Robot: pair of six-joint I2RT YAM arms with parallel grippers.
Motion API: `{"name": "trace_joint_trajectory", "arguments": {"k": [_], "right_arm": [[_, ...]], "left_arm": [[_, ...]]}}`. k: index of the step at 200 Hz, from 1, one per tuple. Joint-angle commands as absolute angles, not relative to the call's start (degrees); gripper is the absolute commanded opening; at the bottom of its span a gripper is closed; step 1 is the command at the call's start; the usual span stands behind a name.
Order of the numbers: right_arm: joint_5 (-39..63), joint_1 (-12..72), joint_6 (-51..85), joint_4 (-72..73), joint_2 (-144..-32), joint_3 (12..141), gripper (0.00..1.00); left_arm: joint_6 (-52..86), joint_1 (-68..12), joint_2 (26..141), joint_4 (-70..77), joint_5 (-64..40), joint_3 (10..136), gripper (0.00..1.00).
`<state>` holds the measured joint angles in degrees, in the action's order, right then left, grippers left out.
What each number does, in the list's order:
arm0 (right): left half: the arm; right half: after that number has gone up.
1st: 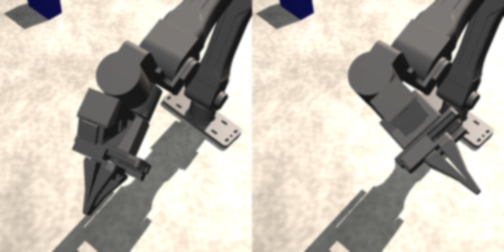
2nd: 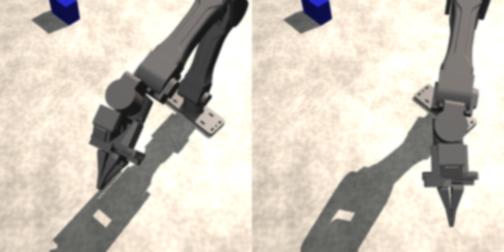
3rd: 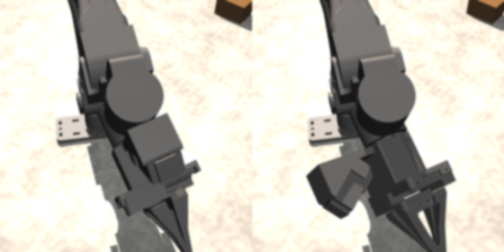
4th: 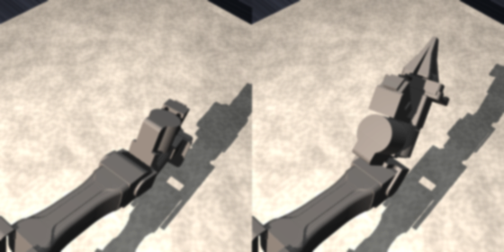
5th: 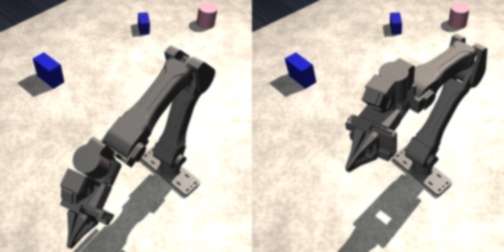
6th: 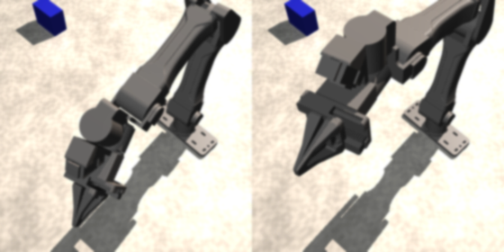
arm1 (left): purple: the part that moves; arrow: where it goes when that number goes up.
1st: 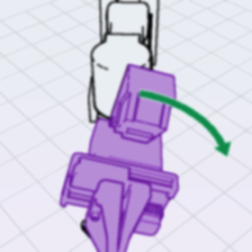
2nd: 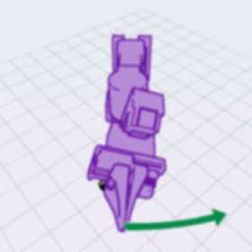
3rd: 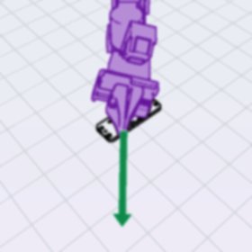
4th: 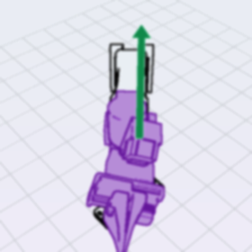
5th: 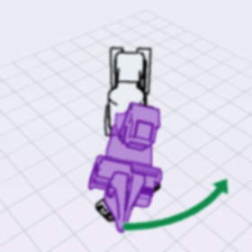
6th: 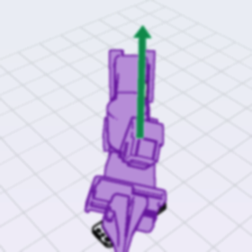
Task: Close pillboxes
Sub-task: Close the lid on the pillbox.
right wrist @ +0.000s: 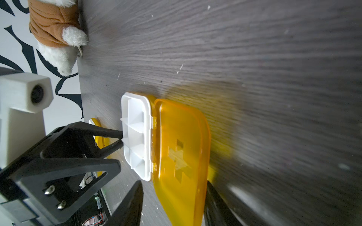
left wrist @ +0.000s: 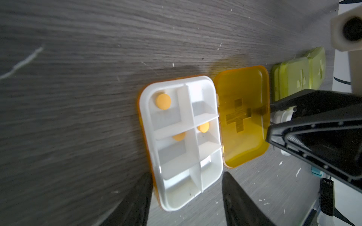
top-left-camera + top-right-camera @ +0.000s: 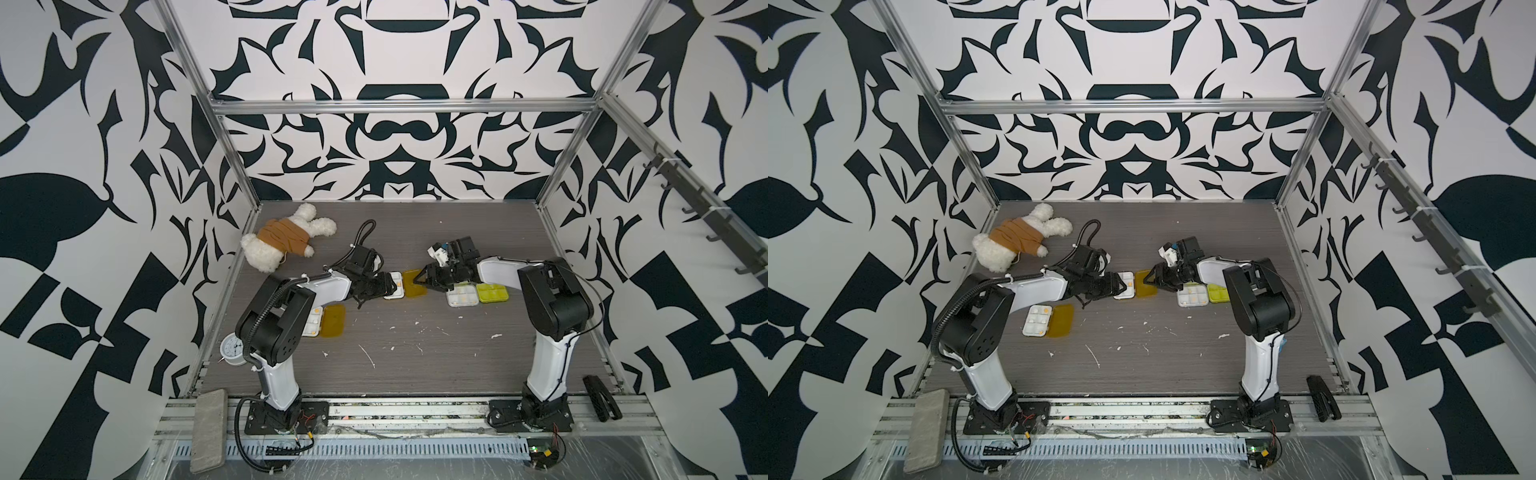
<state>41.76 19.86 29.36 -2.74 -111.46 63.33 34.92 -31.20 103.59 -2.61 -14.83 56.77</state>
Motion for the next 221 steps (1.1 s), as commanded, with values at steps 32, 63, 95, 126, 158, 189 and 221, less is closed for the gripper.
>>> {"name": "trace_joint_trajectory", "arguments": {"k": [32,63,95,126,158,189,221], "right_arm": [[43.1,21.1,30.3,-2.6,-108.3,64.8,0.51],[42.9,22.0,30.4,-3.1,-108.5,65.9,0.51],[42.3,22.7,30.6,-4.0,-107.6,66.4,0.51],[41.9,23.2,30.0,-5.8,-107.3,67.5,0.51],[40.9,23.5,29.1,-7.9,-107.1,68.9,0.51],[40.0,24.2,28.5,-9.6,-106.6,70.1,0.51],[39.6,24.7,28.1,-10.7,-106.5,71.2,0.51]], "left_arm": [[34.8,-31.3,104.3,-3.7,-15.4,57.9,0.59],[34.7,-31.4,104.0,-3.6,-15.4,57.8,0.59],[34.6,-31.3,103.3,-3.5,-15.1,57.4,0.59],[34.6,-31.4,102.4,-2.7,-14.9,56.5,0.6],[34.6,-31.4,101.7,-2.8,-14.9,56.4,0.6],[34.3,-31.4,100.7,-2.7,-14.5,55.9,0.6],[34.3,-31.3,100.1,-2.6,-14.2,55.5,0.6]]}}
